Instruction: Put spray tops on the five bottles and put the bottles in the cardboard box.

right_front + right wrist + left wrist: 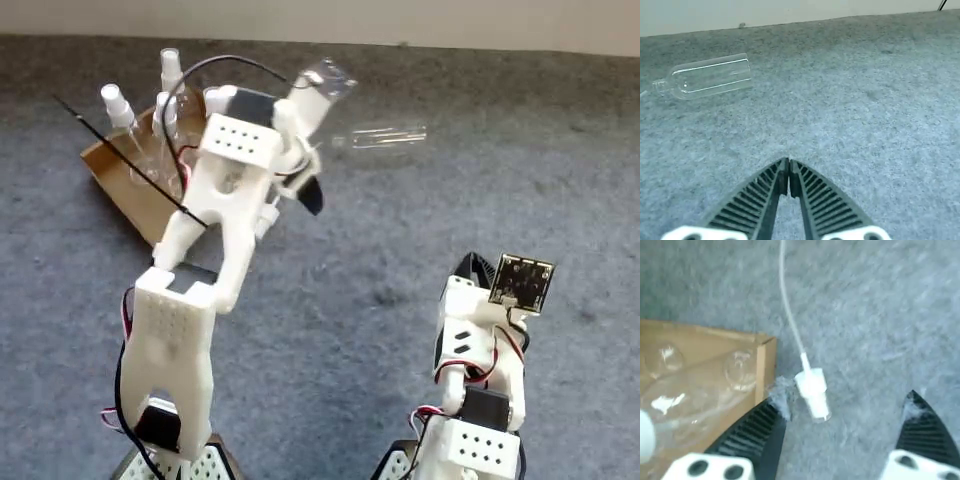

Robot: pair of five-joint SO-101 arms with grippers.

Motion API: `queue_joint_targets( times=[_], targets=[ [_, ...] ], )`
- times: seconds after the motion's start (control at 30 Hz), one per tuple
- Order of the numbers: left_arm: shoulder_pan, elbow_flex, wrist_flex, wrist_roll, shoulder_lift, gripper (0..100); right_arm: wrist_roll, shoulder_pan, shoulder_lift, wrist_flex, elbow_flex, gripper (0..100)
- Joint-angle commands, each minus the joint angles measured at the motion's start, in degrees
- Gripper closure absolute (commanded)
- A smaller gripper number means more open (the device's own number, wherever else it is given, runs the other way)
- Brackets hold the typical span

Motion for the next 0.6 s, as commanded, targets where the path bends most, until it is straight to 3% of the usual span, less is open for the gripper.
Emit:
queue_joint_targets(
  times=[0.0, 0.1, 0.3, 0.57],
  targets=[
    [-1.4, -3.6, 4.6, 0.8, -0.7, 71, -0.6, 0.3, -0.7, 0.1, 10.1, 99.5],
    [0.8, -3.5, 6.6, 0.8, -2.7, 72, -0.6, 0.3, -0.7, 0.1, 10.1, 99.5],
    [3.5, -3.1, 6.9, 0.9, -9.1, 92, -0.6, 0.3, -0.7, 0.1, 10.1, 99.5],
    [3.4, 6.7, 6.9, 0.9, -23.4, 92, -0.6, 0.3, -0.7, 0.1, 10.1, 99.5]
  ],
)
